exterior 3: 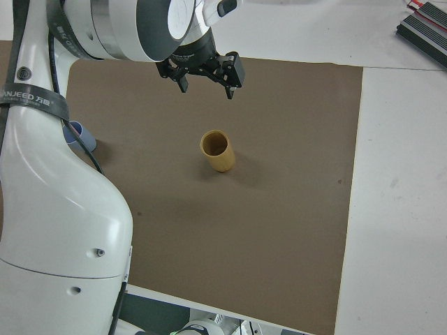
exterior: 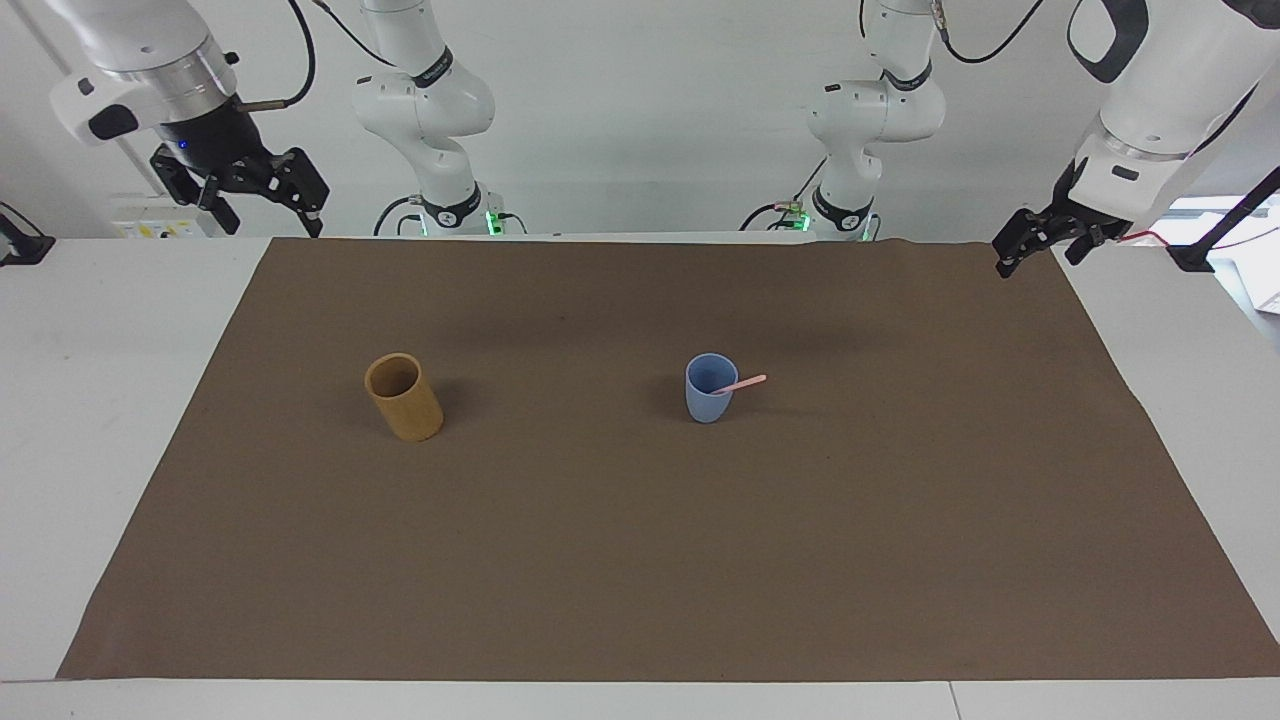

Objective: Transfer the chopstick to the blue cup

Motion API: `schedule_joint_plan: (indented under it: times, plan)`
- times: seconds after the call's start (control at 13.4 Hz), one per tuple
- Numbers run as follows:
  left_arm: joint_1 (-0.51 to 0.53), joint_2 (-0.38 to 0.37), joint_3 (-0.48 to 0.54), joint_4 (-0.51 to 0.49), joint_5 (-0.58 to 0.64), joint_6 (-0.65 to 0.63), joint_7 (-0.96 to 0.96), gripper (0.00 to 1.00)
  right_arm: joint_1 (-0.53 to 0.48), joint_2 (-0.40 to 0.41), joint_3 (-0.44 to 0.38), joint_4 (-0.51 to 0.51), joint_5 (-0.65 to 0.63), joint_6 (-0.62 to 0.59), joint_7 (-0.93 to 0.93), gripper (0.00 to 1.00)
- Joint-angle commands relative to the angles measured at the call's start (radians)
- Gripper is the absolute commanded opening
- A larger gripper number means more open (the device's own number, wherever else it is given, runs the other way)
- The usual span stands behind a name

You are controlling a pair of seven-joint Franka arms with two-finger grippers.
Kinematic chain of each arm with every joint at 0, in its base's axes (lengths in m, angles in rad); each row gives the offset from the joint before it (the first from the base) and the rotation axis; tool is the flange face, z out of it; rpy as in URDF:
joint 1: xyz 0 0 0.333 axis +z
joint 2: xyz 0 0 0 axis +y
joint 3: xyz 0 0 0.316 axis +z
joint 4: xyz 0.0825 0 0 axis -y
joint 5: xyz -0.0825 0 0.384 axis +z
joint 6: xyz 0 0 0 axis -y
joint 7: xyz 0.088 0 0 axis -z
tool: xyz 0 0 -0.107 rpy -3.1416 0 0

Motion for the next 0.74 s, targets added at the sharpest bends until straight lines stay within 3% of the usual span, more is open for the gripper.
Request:
schedule_joint_plan:
  times: [0.0, 0.22, 0.67]
  plan:
    - [0.010, -0.009, -0.004, 0.004, -0.012, -0.019, 0.014, 1.00, 0.005, -0.073, 0.011, -0.086, -0.031, 0.020, -0.021, 1.00]
    - [0.010, -0.009, -0.004, 0.003, -0.011, -0.019, 0.014, 1.00, -0.037, -0.067, 0.036, -0.096, -0.033, 0.012, -0.023, 1.00]
    - [0.010, -0.009, -0.004, 0.003, -0.012, -0.019, 0.014, 1.00, -0.028, -0.047, 0.036, -0.088, -0.031, -0.006, -0.024, 1.00]
